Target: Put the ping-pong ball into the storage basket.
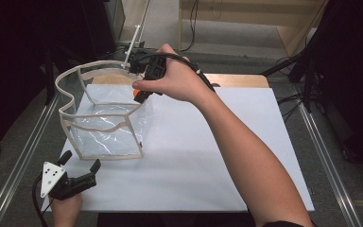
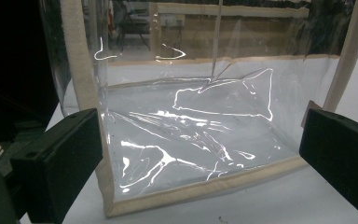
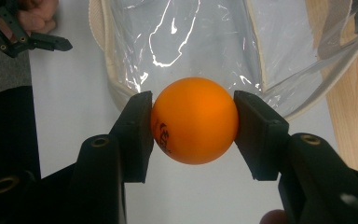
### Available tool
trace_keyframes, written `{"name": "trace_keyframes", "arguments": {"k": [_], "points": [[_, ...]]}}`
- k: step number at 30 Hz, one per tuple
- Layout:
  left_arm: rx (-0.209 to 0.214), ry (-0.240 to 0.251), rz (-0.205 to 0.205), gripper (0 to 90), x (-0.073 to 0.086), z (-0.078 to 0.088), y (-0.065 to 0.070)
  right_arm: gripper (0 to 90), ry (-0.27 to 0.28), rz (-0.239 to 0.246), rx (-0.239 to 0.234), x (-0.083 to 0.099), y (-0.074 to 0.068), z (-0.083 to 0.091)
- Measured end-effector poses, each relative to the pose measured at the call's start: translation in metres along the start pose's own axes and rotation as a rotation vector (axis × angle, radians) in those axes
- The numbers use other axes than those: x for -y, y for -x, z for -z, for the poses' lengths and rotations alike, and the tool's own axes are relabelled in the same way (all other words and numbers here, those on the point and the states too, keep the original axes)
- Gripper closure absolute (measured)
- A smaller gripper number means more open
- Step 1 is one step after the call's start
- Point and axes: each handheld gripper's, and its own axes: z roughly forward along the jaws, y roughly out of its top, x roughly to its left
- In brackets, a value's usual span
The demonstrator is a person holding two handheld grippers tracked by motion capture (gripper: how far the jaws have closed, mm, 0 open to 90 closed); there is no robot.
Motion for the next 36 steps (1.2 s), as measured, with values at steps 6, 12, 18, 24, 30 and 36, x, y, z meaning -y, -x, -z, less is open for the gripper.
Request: {"name": "trace_keyframes", "arguments": {"k": [6, 12, 18, 24, 30, 36], "points": [[0.000, 0.000, 0.000, 0.0, 0.000, 0.000, 0.000, 48.1, 0.002, 0.004, -0.001, -0.003, 0.000, -0.001], [0.000, 0.000, 0.000, 0.0, 0.000, 0.000, 0.000, 48.1, -0.001, 0.008, -0.003, -0.006, 0.000, -0.004], [0.001, 0.001, 0.001, 0.0, 0.000, 0.000, 0.000, 48.1, -0.006, 0.011, -0.007, -0.009, 0.000, -0.007], [0.001, 0.002, 0.001, 0.0, 0.000, 0.000, 0.000, 48.1, -0.003, 0.014, -0.010, -0.011, 0.000, -0.008], [0.001, 0.002, -0.001, 0.0, 0.000, 0.000, 0.000, 48.1, -0.004, 0.010, -0.011, -0.013, -0.001, -0.010], [0.001, 0.001, -0.002, 0.0, 0.000, 0.000, 0.000, 48.1, -0.005, 0.012, -0.012, -0.014, 0.000, -0.014]]}}
